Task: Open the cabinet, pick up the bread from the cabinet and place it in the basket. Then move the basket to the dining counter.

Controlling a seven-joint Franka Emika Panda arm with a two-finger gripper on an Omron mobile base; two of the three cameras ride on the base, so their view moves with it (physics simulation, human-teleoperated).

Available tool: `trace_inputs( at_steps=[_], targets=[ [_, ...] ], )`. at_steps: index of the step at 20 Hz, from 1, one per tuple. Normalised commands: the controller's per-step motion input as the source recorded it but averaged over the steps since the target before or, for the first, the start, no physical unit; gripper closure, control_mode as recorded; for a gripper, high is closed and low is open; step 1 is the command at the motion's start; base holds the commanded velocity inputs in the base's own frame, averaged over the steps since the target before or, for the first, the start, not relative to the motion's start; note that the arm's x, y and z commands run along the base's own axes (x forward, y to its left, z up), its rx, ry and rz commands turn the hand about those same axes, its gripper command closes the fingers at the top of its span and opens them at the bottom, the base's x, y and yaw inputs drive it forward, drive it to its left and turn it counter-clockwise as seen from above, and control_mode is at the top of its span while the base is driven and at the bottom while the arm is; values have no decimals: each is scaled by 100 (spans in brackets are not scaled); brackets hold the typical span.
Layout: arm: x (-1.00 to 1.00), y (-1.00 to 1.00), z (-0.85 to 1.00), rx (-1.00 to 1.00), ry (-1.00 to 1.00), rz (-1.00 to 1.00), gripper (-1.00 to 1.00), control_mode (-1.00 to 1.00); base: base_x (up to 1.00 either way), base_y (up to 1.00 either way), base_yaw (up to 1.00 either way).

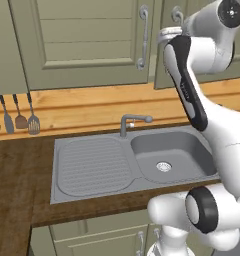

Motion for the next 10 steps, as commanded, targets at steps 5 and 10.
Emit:
trace_inputs(
  at_steps=[5,10],
  targets=[
    [-100,-99,-27,9,-6,5,100,-100,0,0,0],
    [-100,-99,-11,14,0,3,100,-100,0,0,0]
  ],
)
